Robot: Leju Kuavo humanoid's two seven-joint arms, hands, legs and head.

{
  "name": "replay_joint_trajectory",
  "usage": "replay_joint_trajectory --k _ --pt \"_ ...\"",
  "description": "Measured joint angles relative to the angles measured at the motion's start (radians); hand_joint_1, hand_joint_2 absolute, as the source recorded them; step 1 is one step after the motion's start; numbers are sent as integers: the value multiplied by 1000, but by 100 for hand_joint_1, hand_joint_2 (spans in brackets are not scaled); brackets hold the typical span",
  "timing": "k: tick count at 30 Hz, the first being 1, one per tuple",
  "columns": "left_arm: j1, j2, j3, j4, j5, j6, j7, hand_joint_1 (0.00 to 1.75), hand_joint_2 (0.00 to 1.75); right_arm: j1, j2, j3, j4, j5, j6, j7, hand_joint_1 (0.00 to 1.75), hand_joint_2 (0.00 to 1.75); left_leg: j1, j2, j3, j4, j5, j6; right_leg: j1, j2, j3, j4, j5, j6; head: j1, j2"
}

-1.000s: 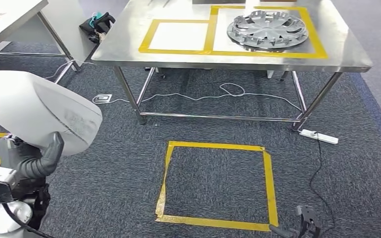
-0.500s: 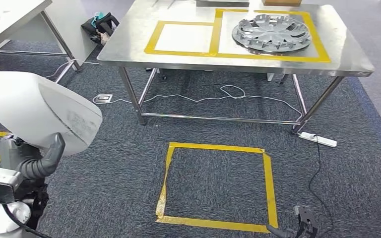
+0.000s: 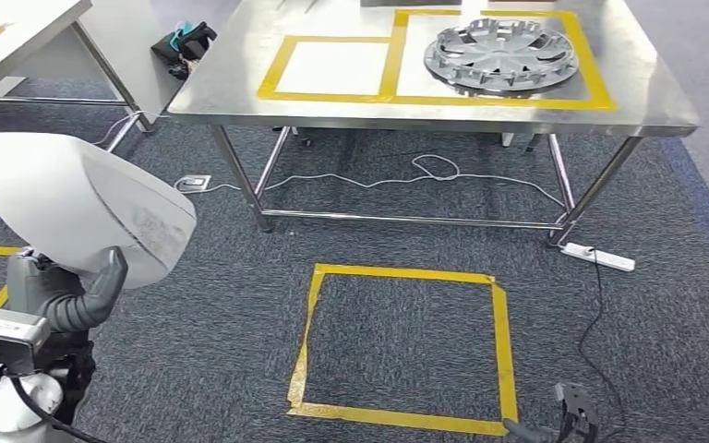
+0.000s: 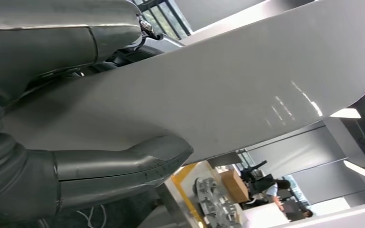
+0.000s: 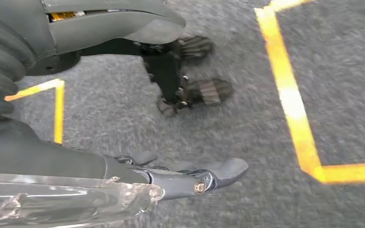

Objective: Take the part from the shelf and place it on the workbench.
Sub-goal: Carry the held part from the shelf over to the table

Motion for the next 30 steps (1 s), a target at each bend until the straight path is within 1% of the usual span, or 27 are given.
replay_joint_trajectory --k 1,3,4,5,6,7,8,9,10,11,13,14,15,16,18,19,20,21,22,23,24,25,26,27,29,30 --pt "-1 0 0 0 -1 0 0 175 175 -1 0 0 0 0 0 0 0 175 0 3 -23 46 -20 -3 -1 -1 4 -1 -2 -5 -2 0" --pt "0 0 0 0 -2 0 -1 175 175 0 0 0 0 -1 0 0 0 175 0 7 -101 177 -64 -6 1 -3 9 -1 -8 -12 -6 0" --pt "1 0 0 0 -3 0 -1 175 175 1 0 0 0 -1 0 0 0 175 0 7 -136 227 -71 -5 2 -4 12 -1 -11 -13 -6 0" --pt "2 0 -1 0 -3 0 -1 175 175 2 0 0 0 -1 1 0 0 175 -1 7 -157 246 -60 -3 3 -4 15 -1 -15 -14 -6 0" --pt "3 0 -1 0 -4 0 -1 175 175 2 0 0 0 -1 1 0 0 175 -1 7 -158 227 -30 1 4 -4 21 -1 -19 -13 -6 0" --pt "3 0 -1 0 -4 0 -1 175 175 2 0 0 0 -1 1 0 0 175 -2 7 -142 179 11 6 4 -4 28 -1 -24 -12 -6 0" --pt "3 0 -1 0 -4 0 -1 175 175 2 0 0 0 -1 1 0 0 175 -4 9 -120 118 52 12 4 -4 34 -1 -29 -9 -6 0" --pt "3 0 -1 0 -4 0 -1 175 175 2 0 0 0 -1 1 0 0 175 -6 11 -96 61 78 16 6 -4 39 0 -35 -4 -7 0" --pt "2 0 -1 0 -4 0 -1 175 175 2 0 0 0 -1 1 0 0 175 -8 13 -79 20 88 19 8 -4 41 -1 -40 1 -6 0" --pt "3 -1 -1 0 -4 0 -1 175 175 2 0 0 0 -1 1 0 0 175 -9 14 -70 0 84 21 10 -4 42 -2 -44 6 -6 0" --pt "3 -1 -1 0 -5 0 -1 175 175 2 0 0 -1 -1 1 0 0 175 -10 13 -63 -12 71 25 10 -7 45 -8 -49 18 -6 0" --pt "4 0 -1 0 -5 0 -1 175 175 1 0 0 -1 -1 1 0 0 175 -9 12 -59 -15 68 30 10 -9 46 -4 -55 24 -5 0" --pt "4 0 0 0 -6 0 -1 175 175 0 0 1 -1 -1 1 0 0 175 -8 11 -53 -18 65 36 9 -10 39 14 -67 28 -3 0" --pt "4 0 0 0 -6 0 -1 175 175 -1 0 1 -2 -1 2 0 0 175 -7 11 -46 -21 62 41 10 -10 19 56 -87 30 0 0" --pt "4 -1 0 0 -6 0 -1 175 175 -1 0 1 -2 -1 3 0 0 175 -9 11 -38 -21 53 50 11 -10 -57 190 -139 31 5 0" --pt "5 -2 0 0 -6 0 -1 175 175 1 0 1 -2 -1 3 0 0 175 -11 9 -33 -21 49 53 11 -10 -96 250 -153 32 5 0" --pt "7 -2 0 0 -6 0 -1 175 175 4 0 1 -2 -1 2 0 0 175 -12 8 -27 -21 43 53 12 -10 -121 275 -144 31 5 0" --pt "8 -2 0 0 -6 0 -1 175 175 5 0 1 -2 -1 2 0 0 175 -13 6 -19 -21 37 53 13 -10 -126 262 -116 30 5 0" --pt "8 -2 0 0 -6 0 -1 175 175 6 0 1 -2 -1 2 0 0 175 -13 5 -9 -21 31 52 13 -10 -111 211 -71 29 5 0" --pt "8 -2 0 0 -6 0 -1 175 175 6 0 1 -2 -1 2 0 0 175 -13 4 2 -20 23 50 13 -10 -86 140 -23 27 6 0" --pt "8 -2 0 0 -6 0 -1 175 175 6 0 1 -2 -1 3 0 0 175 -15 3 11 -19 16 46 14 -10 -57 78 7 24 5 0" --pt "7 -2 0 0 -6 0 -1 175 175 5 0 1 -2 -1 3 0 0 175 -17 3 15 -18 10 41 14 -9 -35 31 23 21 5 0" --pt "7 -2 0 0 -6 0 -1 175 175 4 0 1 -2 -1 2 1 0 175 -18 2 17 -17 7 37 15 -8 -22 8 24 17 4 0" --pt "7 -2 0 0 -6 0 -1 175 175 4 0 2 -2 -1 2 1 0 175 -19 1 16 -17 6 32 17 -7 -17 3 18 13 2 0" --pt "6 -2 0 0 -6 0 -1 175 175 4 1 2 -2 -1 2 1 0 175 -17 2 17 -17 1 22 15 -6 -12 -5 14 3 0 0" --pt "5 -2 -1 -1 -6 0 -1 175 175 4 1 3 -2 -1 2 1 0 175 -16 3 12 -4 -8 16 12 -6 -7 -8 12 -3 -3 0"
